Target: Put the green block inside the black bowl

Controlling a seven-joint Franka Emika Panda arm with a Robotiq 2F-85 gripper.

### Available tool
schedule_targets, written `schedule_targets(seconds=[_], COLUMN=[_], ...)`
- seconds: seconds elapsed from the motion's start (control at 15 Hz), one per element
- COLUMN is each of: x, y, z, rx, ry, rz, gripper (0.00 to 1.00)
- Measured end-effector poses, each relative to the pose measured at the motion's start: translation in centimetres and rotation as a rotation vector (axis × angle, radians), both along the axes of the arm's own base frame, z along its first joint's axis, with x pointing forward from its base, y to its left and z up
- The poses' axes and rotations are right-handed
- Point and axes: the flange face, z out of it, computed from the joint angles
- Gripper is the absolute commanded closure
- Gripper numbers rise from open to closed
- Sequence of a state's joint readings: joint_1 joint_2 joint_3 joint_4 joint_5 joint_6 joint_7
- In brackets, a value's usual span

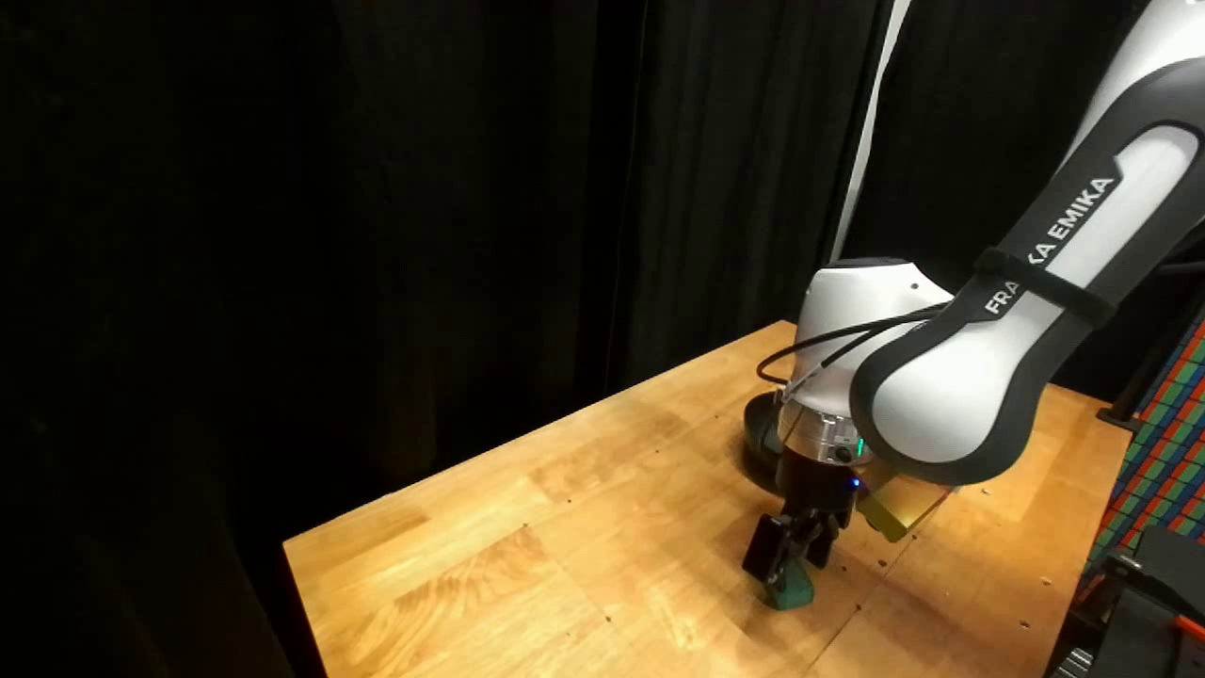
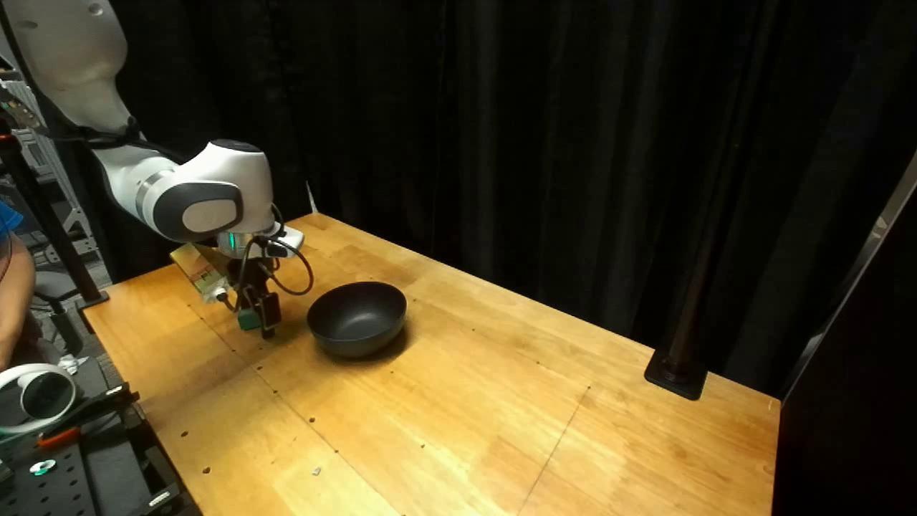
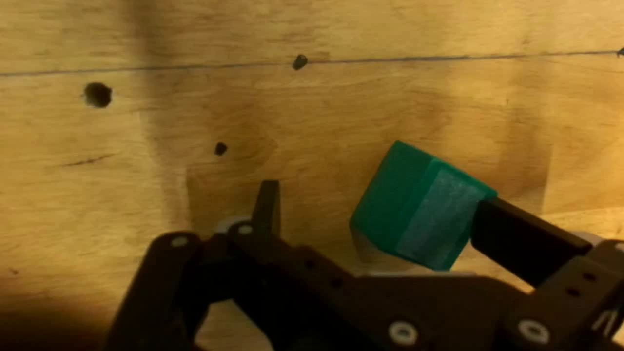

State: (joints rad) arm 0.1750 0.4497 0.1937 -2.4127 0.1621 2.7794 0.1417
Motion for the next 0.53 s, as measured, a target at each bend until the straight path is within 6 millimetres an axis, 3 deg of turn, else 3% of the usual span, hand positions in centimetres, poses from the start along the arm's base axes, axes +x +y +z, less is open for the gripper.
schedule_targets(seconds=[0.4,0.47,0.53], x=[-0.4,-0.6,-0.7], y=[1.3,1.6,1.8], z=[0.0,0.0,0.0], rx=[0.013,0.015,0.016], ry=[-0.009,-0.007,-0.007], rz=[0.009,0.014,0.017], gripper=[0.0,0.25,0.26])
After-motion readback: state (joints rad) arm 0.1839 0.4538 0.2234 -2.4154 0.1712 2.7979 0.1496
